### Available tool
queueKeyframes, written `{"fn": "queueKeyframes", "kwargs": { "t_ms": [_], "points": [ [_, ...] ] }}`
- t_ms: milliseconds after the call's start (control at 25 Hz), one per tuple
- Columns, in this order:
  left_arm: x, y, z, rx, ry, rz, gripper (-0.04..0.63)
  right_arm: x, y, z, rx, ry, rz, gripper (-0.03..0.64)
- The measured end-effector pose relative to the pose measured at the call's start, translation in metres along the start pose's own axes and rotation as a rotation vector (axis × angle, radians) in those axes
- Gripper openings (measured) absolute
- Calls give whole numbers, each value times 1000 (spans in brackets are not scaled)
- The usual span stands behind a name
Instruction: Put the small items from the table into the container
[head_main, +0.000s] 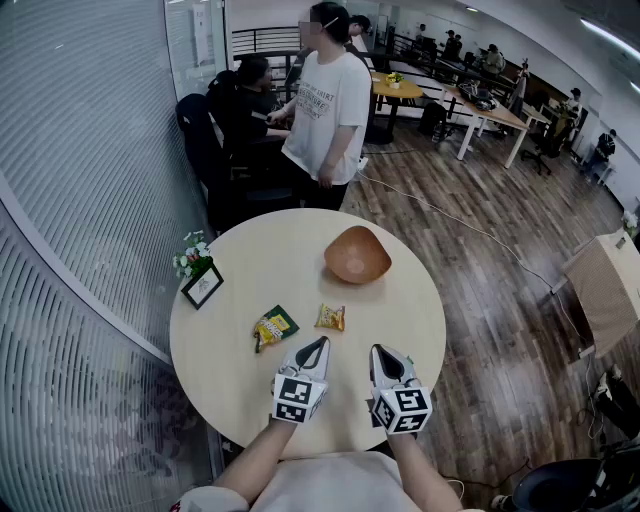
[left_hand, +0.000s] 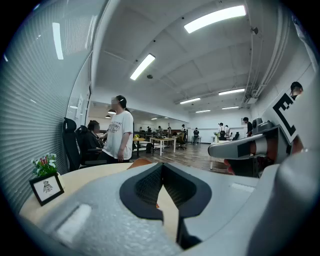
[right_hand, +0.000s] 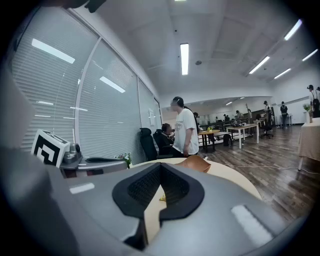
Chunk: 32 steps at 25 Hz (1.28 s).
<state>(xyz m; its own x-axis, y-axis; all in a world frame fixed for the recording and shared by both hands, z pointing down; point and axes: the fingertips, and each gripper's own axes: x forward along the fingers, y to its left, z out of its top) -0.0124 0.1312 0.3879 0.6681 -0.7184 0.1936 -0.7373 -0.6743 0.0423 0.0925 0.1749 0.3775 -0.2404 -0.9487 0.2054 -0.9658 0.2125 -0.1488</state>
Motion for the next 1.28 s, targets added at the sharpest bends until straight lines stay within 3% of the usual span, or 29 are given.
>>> {"fn": "queueKeyframes", "kwargs": {
  "t_ms": [520,960,1080,1280],
  "points": [
    [17,-4,-11,-3,-11,-40,0,-8,-3,-10,15,-20,-7,3],
    [80,-5,-45,-16,66,-88,0,3,-92,-78,60,104,-173,3],
    [97,-2,-59,-26,95,-106,0,6,-123,-115,55,187,-244,40],
    [117,-4,-73,-32,128,-130,0,7,-165,-176,85,324,-331,162]
  ]
}}
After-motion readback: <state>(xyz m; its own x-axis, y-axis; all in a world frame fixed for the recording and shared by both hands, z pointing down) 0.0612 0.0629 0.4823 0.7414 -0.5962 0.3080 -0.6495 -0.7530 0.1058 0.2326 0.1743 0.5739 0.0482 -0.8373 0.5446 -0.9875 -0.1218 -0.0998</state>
